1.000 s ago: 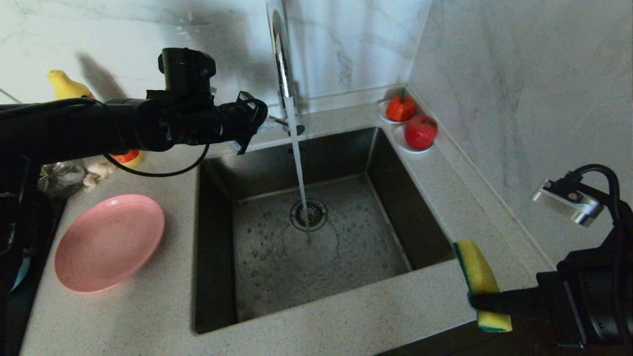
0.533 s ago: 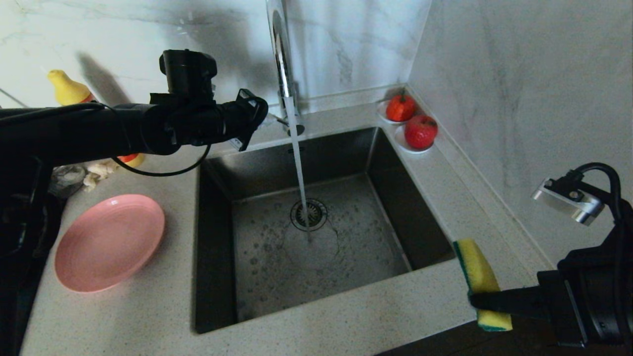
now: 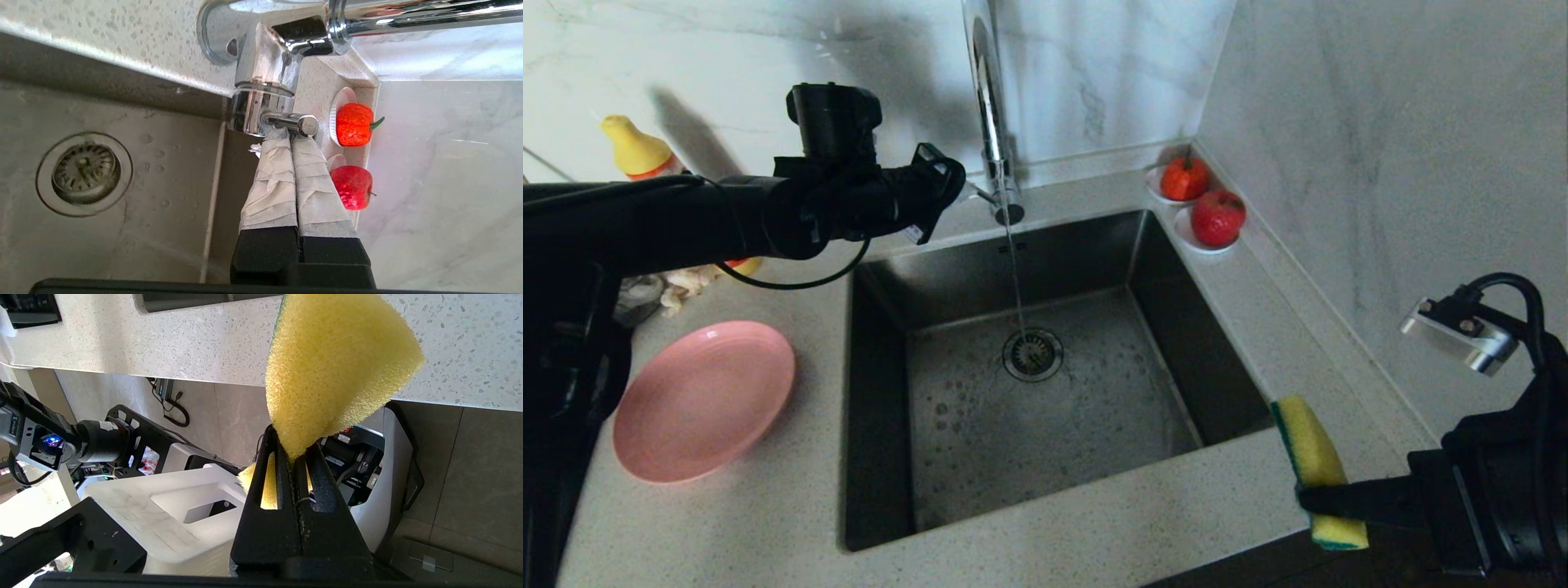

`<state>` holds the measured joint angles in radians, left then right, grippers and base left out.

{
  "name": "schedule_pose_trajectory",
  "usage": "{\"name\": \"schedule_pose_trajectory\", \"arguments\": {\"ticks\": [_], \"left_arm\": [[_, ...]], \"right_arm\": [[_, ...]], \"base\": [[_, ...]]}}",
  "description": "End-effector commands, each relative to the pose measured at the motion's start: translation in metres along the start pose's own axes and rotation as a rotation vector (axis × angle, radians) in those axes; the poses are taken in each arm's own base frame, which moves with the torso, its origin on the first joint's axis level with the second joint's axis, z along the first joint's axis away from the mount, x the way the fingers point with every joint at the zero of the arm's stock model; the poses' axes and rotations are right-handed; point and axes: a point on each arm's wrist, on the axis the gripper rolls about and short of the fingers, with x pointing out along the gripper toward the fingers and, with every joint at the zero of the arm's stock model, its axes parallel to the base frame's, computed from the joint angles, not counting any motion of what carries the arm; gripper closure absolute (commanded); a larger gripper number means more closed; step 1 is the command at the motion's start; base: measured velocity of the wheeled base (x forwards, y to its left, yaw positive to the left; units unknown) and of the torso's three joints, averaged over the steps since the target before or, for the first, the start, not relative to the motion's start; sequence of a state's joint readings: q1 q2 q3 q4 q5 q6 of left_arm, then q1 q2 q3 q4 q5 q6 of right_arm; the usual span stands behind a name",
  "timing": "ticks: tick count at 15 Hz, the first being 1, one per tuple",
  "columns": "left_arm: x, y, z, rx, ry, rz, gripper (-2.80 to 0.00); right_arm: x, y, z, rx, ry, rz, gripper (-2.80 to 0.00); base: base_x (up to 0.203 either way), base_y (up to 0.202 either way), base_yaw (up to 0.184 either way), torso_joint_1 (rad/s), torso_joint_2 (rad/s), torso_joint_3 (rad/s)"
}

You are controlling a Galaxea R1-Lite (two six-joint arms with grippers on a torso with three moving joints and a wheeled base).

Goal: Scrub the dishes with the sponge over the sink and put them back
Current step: Turn off the faucet

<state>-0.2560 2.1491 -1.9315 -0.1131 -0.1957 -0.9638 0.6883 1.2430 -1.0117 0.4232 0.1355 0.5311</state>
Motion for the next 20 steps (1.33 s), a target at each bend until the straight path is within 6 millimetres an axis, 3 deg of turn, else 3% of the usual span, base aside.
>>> {"name": "schedule_pose_trajectory", "arguments": {"ticks": [1,11,16,20], "left_arm": [[0.001,0.000,0.000,0.000,-0.002,-0.004,0.00],[-0.006,-0.007,0.004,0.078,-0.052,-0.001,0.00],[-0.071,-0.053,-0.003,0.085,0.006,-0.065,0.00],[-0.167,-0.096,-0.005,0.115,0.021,-0.148,0.00]], "right_arm": [[0.000,0.000,0.000,0.004,0.004,-0.001,0.00],[0.000,0.000,0.000,0.002,0.002,0.002,0.00],[-0.001,0.000,0.000,-0.003,0.000,0.003,0.00],[0.001,-0.003,-0.006,-0.002,0.019,-0.008,0.00]], "base": [[0.000,0.000,0.000,0.000,0.00,0.000],[0.000,0.000,0.000,0.000,0.00,0.000],[0.000,0.000,0.000,0.000,0.00,0.000],[0.000,0.000,0.000,0.000,0.00,0.000]]}}
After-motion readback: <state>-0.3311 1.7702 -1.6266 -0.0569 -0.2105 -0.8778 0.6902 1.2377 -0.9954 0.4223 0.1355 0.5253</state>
